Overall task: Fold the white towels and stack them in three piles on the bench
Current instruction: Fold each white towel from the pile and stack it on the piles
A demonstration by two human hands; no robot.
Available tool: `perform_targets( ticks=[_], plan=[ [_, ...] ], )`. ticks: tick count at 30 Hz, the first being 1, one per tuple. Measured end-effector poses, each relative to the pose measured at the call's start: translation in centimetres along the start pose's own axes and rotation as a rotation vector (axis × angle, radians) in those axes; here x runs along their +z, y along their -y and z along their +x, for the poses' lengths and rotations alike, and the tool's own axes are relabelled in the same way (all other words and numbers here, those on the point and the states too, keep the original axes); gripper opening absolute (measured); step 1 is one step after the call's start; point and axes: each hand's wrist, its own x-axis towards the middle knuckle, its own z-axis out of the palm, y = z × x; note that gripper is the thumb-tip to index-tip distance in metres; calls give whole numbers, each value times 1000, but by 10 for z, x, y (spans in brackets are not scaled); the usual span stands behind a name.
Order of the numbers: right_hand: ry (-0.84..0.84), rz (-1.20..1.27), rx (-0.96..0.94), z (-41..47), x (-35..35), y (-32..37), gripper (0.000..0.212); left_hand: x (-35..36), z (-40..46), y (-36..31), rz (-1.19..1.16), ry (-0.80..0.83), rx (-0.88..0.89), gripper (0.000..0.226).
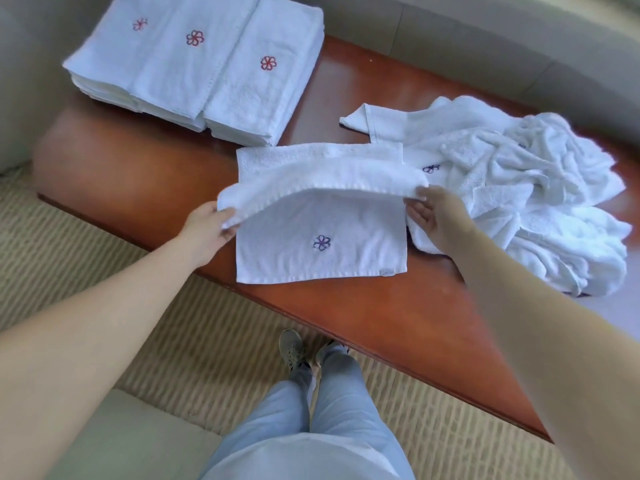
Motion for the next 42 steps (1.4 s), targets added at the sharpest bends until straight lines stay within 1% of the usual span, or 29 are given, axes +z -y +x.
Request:
perform_targets(
  ticks=[2, 3, 5, 7, 9, 10, 12, 13, 14, 15, 16, 17, 19, 22, 24, 26, 27, 28, 30, 33, 35, 39, 42],
  plan=[
    [-94, -311, 59, 1, -14, -37, 6, -4, 4, 36, 273, 33, -49, 8],
    [-122, -473, 69, 3, -25, -58, 9, -7, 10, 55, 385, 40, -43, 7],
    [-152, -664, 73, 7, -44, -92, 15, -9, 14, 83, 497, 31, -63, 7],
    [-176, -731, 61, 10, -55, -110, 18, -10, 16, 99, 508, 21, -98, 12],
    [-174, -760, 59, 11, -57, -116, 12, -8, 16, 102, 498, 13, -123, 15],
    [-170, -759, 71, 11, -57, -117, 4, -8, 15, 101, 465, 9, -130, 14],
    [-155, -775, 90, 12, -54, -110, 7, -8, 11, 93, 370, 5, -127, 16],
    [-129, -742, 90, 13, -50, -103, 7, -8, 11, 87, 302, 16, -125, 16],
    [-106, -653, 84, 15, -42, -94, 6, -8, 13, 79, 196, 29, -126, 16],
    [-91, -519, 77, 16, -33, -83, 7, -6, 16, 68, 63, 48, -123, 20],
    [-81, -358, 67, 18, -22, -70, 8, -5, 19, 55, -86, 62, -122, 28],
    [-71, -211, 51, 19, -11, -57, 11, -3, 22, 41, -222, 68, -115, 36],
    [-50, -33, 10, 23, 6, -34, 22, 3, 25, 13, -401, 76, -88, 38],
    [-36, 21, -2, 22, 17, -18, 36, 7, 25, -6, -458, 79, -70, 31],
    [-48, 8, 6, 18, 12, -20, 38, 3, 25, -2, -446, 59, -86, 28],
    [-96, -27, 38, 13, -1, -30, 34, -2, 27, 12, -366, 36, -114, 34],
    [-128, -71, 60, 11, -9, -39, 30, -5, 26, 23, -283, 23, -127, 36],
    [-162, -137, 81, 10, -18, -50, 26, -7, 26, 36, -179, 14, -136, 33],
    [-208, -326, 117, 8, -38, -74, 17, -10, 24, 65, 44, 14, -154, 19],
    [-198, -630, 131, 8, -62, -108, 12, -13, 23, 97, 267, 18, -170, 17],
    [-191, -734, 114, 8, -69, -120, 11, -15, 25, 105, 319, 1, -169, 17],
    [-190, -826, 62, 12, -71, -128, 8, -16, 30, 111, 373, -5, -133, 18],
    [-172, -946, 12, 13, -73, -129, 16, -18, 31, 117, 459, -9, -70, 17]
  ],
)
